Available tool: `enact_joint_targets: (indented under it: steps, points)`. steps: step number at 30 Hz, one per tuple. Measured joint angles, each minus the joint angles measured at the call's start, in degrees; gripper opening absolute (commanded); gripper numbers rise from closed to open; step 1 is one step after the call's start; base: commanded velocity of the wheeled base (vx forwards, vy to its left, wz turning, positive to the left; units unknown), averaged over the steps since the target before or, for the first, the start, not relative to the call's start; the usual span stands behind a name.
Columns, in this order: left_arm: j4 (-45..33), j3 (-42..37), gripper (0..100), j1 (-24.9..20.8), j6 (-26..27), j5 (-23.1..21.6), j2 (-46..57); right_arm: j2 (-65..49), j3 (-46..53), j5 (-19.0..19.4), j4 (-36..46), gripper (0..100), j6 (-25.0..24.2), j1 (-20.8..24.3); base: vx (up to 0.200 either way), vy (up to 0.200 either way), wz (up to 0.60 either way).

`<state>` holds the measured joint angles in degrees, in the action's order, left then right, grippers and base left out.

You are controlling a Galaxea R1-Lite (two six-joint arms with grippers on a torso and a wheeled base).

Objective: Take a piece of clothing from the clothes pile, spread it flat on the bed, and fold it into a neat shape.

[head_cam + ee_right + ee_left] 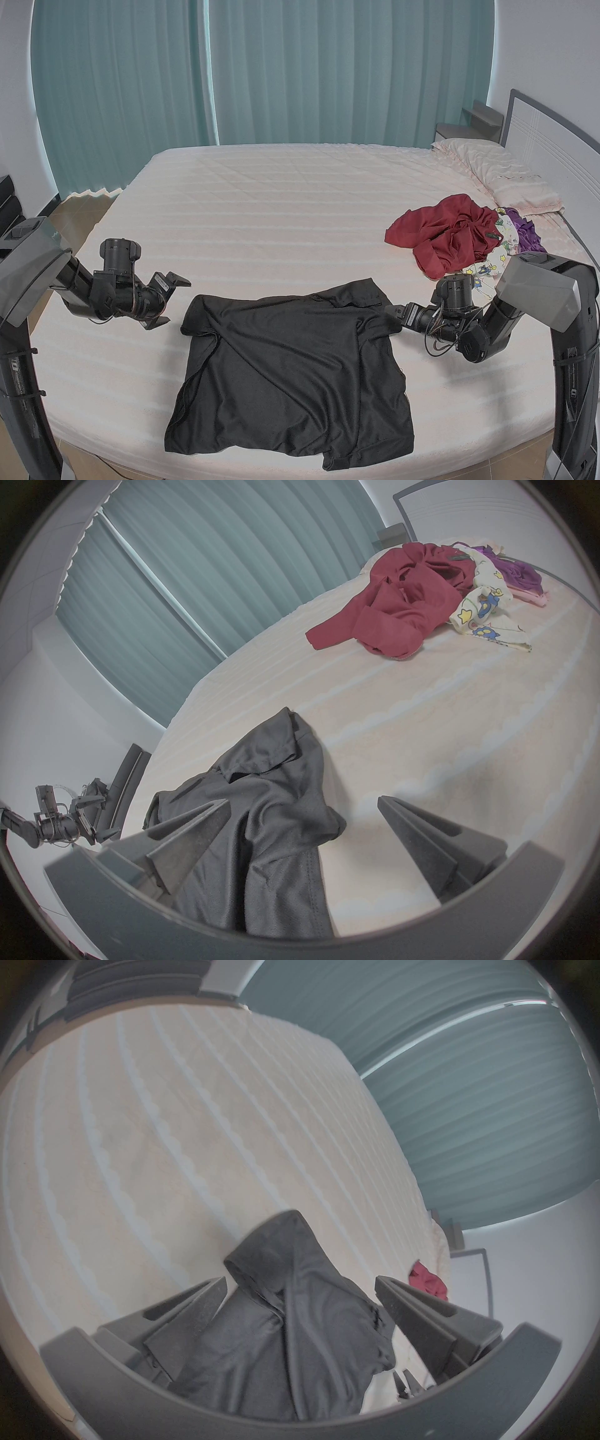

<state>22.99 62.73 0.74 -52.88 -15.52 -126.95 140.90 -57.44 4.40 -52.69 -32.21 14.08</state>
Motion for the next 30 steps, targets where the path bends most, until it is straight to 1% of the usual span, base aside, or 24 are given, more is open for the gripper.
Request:
enact_joint_targets:
  steps: [2, 4, 6, 12, 17, 20, 21, 25, 30]
  points:
    - [3.44, -2.71, 100, 0.18, 0.0, 3.43, 0.02, 0.3, -0.3, 0.28, 0.13, 100, 0.02, 0.27, 0.0, 0.0, 0.0]
    - [5.23, -4.33, 100, 0.3, 0.09, 6.6, -0.37, 0.72, -0.82, 0.41, 0.38, 100, 0.05, 0.48, 0.0, 0.0, 0.0]
    - [6.81, -5.18, 100, 0.41, 0.57, 8.77, -1.33, 1.3, -1.65, 0.55, 0.63, 100, 0.07, 0.69, 0.0, 0.0, 0.0]
    - [8.27, -5.33, 100, -0.41, 4.24, 11.01, -4.96, 3.36, -4.79, 0.72, 2.57, 100, 0.11, 1.16, 0.0, 0.0, 0.0]
    - [8.2, -2.21, 100, -2.43, 5.49, 13.63, -7.86, 4.41, -7.24, 0.77, 4.66, 100, 0.13, 1.22, 0.0, 0.0, 0.0]
    - [7.98, 0.05, 100, -4.43, 6.13, 15.65, -9.51, 4.91, -8.44, 0.77, 5.67, 100, 0.13, 1.21, 0.0, 0.0, 0.0]
    - [7.88, 0.79, 0, -4.88, 6.5, 16.31, -10.07, 5.02, -8.68, 0.82, 5.8, 0, 0.13, 1.21, 0.0, 0.0, 0.0]
    - [7.22, 4.46, 0, -6.25, 9.07, 20.33, -13.18, 5.35, -9.47, 0.84, 6.74, 0, 0.13, 1.11, 0.0, 0.0, 0.0]
    - [4.35, 7.33, 0, -7.08, 10.63, 22.0, -15.71, 5.57, -10.69, 0.82, 9.64, 0, 0.09, 1.16, 0.0, 0.0, 0.0]
